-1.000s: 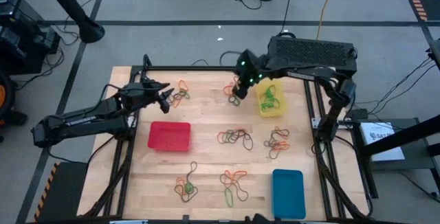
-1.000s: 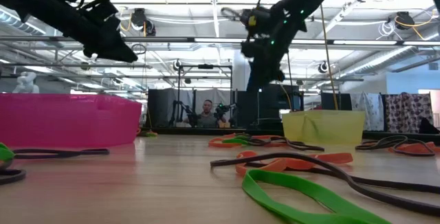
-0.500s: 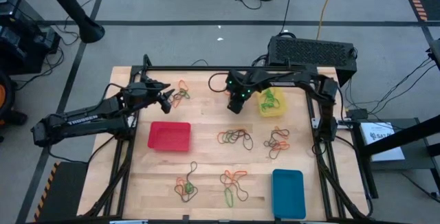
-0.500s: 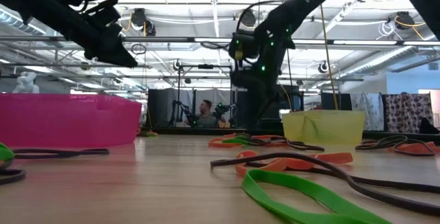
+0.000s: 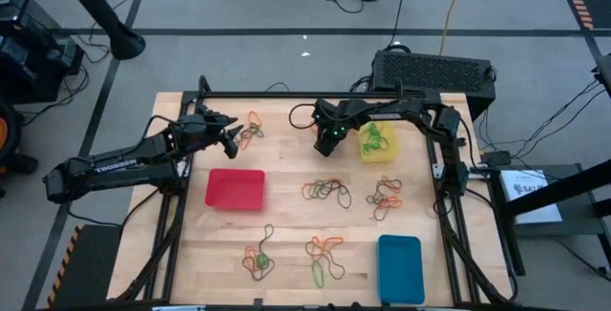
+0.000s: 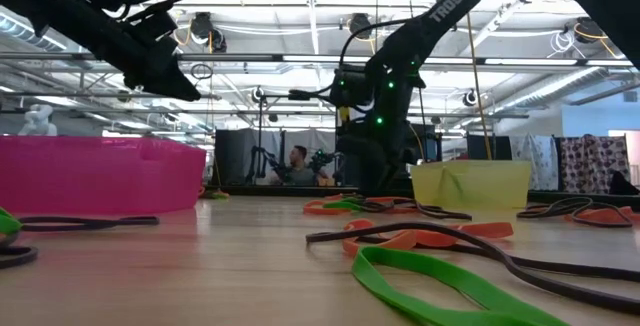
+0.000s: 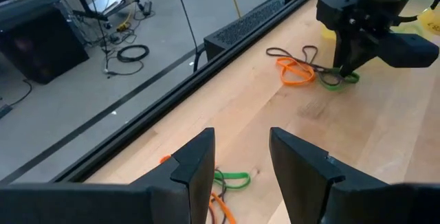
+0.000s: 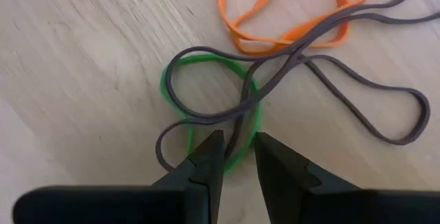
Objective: Sort rubber bands into baskets
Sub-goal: Put the green rubber band into the yellow bin
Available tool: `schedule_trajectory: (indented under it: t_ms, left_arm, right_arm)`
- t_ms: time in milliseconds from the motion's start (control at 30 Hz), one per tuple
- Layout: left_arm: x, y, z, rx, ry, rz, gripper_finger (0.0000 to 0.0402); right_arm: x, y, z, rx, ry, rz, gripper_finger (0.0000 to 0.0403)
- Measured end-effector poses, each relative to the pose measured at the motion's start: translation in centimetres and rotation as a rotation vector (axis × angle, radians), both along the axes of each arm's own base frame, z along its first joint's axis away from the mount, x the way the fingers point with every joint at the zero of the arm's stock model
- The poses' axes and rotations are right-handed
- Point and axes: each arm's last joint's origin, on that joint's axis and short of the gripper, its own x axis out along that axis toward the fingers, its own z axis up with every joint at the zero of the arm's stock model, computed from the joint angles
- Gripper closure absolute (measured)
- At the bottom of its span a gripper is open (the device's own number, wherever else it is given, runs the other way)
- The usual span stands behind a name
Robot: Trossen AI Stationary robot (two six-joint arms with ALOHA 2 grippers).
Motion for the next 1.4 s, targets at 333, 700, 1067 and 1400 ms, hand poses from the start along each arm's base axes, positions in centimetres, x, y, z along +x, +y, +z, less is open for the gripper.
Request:
schedule_trajectory:
  t_ms: [333,700,1067,1400]
  left_arm:
    - [0.0,0.0,0.0,0.0,0.0,0.0,0.0253]
    - [0.0,0.0,0.0,0.001,0.0,-0.001,0.0253]
    - [0.0,0.0,-0.1,0.012,0.019,-0.009,0.0253]
    - [0.0,0.0,-0.2,0.018,0.018,-0.012,0.0253]
  right_arm:
    - [0.1,-0.1,0.0,-0.017,0.004,0.058,0.0396]
    - [0.8,-0.2,3.1,-0.017,0.062,0.101,0.0401]
    - [1.0,0.1,5.5,-0.144,0.195,0.084,0.0401]
    - [1.6,0.9,5.6,-0.159,0.182,0.17,0.0398]
